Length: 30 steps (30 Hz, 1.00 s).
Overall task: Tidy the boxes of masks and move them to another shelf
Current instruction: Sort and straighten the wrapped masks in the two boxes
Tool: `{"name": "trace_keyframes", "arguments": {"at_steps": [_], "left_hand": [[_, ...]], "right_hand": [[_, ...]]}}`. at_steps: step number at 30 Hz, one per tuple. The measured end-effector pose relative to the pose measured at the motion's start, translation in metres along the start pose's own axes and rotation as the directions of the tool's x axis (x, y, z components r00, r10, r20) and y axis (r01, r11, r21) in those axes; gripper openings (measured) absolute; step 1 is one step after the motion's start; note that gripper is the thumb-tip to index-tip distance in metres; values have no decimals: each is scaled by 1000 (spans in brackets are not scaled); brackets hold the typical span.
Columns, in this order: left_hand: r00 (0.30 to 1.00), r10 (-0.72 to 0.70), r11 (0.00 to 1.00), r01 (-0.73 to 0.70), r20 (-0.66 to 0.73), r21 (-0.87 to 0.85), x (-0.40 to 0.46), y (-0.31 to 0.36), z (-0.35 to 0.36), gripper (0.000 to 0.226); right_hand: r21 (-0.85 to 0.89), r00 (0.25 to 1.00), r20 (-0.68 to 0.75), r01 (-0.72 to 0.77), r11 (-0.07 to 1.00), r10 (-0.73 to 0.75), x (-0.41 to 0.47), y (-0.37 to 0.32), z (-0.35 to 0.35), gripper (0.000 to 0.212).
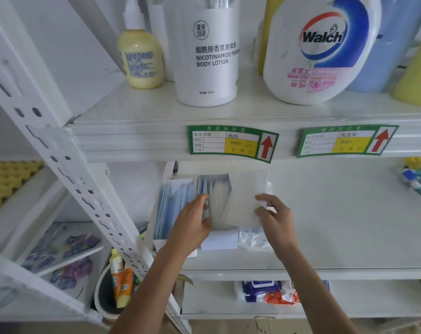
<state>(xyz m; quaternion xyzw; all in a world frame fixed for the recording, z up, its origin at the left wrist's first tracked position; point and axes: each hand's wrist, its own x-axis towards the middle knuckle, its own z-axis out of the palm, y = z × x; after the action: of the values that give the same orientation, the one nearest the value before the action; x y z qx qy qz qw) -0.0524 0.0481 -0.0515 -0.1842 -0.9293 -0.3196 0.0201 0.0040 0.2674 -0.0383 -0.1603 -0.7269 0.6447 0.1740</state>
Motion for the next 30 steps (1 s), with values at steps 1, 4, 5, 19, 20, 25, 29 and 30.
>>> {"name": "trace_keyframes", "arguments": {"at_steps": [1, 4, 5, 19, 20, 25, 29, 30], "left_hand": [[1000, 8, 1000, -8, -13, 7, 1, 0, 0, 54], [998, 11, 999, -9, -68, 35, 4, 3, 3, 63], [996, 5, 999, -1, -84, 45, 5, 5, 4, 66], [998, -27, 982, 14, -63, -190, 6, 1, 2, 64], [996, -44, 976, 26, -79, -216, 5, 0, 0, 64], [998, 13, 998, -16, -61, -55, 4, 5, -3, 38], [998, -6, 992, 15, -69, 127, 8, 13, 3, 12], [998, -4, 983, 16, -69, 183, 10, 14, 4, 14]], "right_hand": [[0, 1000, 6, -2, 1000, 2, -1, 0, 1, 38], [-14, 1000, 22, -7, 1000, 7, -3, 1, 5, 38], [-19, 1000, 25, -7, 1000, 7, -3, 1, 6, 38], [-40, 1000, 11, -22, 999, 22, -10, 5, 6, 38], [-42, 1000, 12, -20, 999, 21, -11, 4, 6, 38], [-38, 1000, 20, -11, 999, 12, -12, -3, 10, 36], [-42, 1000, 18, 18, 999, -17, -11, -8, 12, 36], [-46, 999, 10, 36, 998, -36, -10, -10, 11, 36]]}}
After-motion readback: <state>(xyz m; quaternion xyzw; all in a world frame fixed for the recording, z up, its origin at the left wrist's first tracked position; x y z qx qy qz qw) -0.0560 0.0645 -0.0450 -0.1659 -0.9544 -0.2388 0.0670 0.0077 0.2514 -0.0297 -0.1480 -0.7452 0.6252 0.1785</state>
